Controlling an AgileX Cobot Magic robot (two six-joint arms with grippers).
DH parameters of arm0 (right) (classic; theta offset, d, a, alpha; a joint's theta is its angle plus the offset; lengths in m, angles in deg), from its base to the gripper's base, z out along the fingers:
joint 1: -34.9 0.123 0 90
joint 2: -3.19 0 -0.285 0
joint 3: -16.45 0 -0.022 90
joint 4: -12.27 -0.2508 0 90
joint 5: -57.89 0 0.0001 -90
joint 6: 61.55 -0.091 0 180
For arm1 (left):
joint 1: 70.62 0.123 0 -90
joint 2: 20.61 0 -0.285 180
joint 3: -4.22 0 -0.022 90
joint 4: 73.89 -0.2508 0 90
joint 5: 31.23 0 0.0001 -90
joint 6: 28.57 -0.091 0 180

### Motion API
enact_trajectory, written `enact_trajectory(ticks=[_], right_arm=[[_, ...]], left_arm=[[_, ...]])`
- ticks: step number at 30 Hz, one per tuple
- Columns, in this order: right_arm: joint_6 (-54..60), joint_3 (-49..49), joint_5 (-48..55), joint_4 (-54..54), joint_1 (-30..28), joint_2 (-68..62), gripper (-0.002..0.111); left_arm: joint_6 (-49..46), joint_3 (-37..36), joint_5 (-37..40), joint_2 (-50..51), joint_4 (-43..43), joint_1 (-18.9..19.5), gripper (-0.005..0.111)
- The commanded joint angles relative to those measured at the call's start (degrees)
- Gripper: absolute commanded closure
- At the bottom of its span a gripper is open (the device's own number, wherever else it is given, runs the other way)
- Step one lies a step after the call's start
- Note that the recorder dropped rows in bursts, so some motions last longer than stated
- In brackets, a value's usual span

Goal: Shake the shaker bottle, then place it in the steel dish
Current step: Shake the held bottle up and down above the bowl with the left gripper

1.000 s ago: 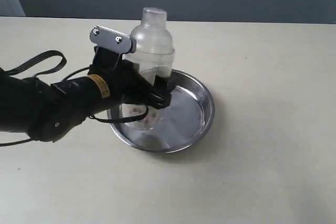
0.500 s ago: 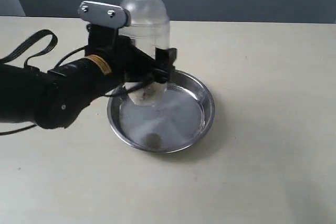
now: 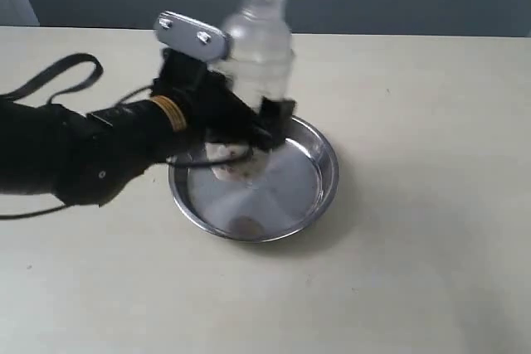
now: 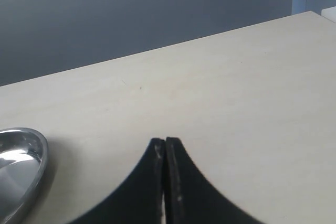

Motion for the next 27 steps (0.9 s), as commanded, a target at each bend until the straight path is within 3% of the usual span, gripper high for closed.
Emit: enact_trajectory(ticks=[1,2,4,5,6,7,8,9,12,13,16,17,20,21,22,25,27], right_arm=[[0.22,-0.12,-0.6,0.19,0.23,0.28,0.109],[0.22,-0.12,-0.6,0.19,0.23,0.28,0.109],[0.22,-0.12,-0.6,0.19,0.23,0.28,0.109],[0.22,-0.12,-0.6,0.19,0.23,0.28,0.109],[0.22,-0.12,-0.6,0.19,0.23,0.28,0.109],[0.22,-0.12,-0.6,0.19,0.23,0.28,0.109],[0.22,-0.12,-0.6,0.19,0.23,0.28,0.109],[0.22,-0.12,-0.6,0.19,0.23,0.28,0.109],[0.22,-0.12,-0.6,0.19,0.23,0.28,0.109],[0.22,-0.12,-0.6,0.19,0.23,0.28,0.109],[0.22,-0.12,-0.6,0.19,0.23,0.28,0.109],[0.22,-0.12,-0.6,0.19,0.23,0.28,0.109],[0.22,-0.12,-0.6,0.19,0.23,0.28,0.109],[0.22,-0.12,-0.6,0.19,0.23,0.28,0.109],[0.22,-0.12,-0.6,0.19,0.23,0.28,0.109],[0.22,-0.12,-0.6,0.19,0.23,0.28,0.109],[0.22,-0.12,-0.6,0.19,0.23,0.28,0.109]], left_arm=[[4.32,1.33,2.04,-2.28,-33.24,-1.35,0.107],[3.46,1.33,1.73,-1.79,-23.9,-0.62,0.107],[1.11,1.33,-1.87,0.34,7.28,3.29,0.107],[3.19,1.58,-1.71,0.8,14.11,3.37,0.106],[1.92,1.59,0.43,0.37,2.41,2.31,0.106],[1.92,1.59,3.03,-0.76,-16.84,0.43,0.106],[2.91,1.59,4.63,-1.73,-28.3,-0.94,0.106],[4.08,1.59,4.3,-1.85,-30.27,-1.38,0.106],[1.66,1.7,-3.64,0.34,10.73,3.25,0.106],[3.75,1.97,-2.88,0.13,12.33,3.09,0.106],[7.62,2.34,4.9,-2.98,-39.61,-2.4,0.106],[9.51,2.23,4.27,-3.11,-39.21,-2.75,0.106],[1.25,2.23,-1.25,-0.56,-1.06,1.78,0.106],[1.25,2.23,-2.02,-0.41,7.07,2.39,0.106],[0.28,2.09,-2.02,-1.2,3.36,2.39,0.106],[3.05,1.29,-8.98,-7.23,-23.18,0.56,0.106],[3.09,1.41,-15.95,-11.53,-22.0,0.56,0.106]])
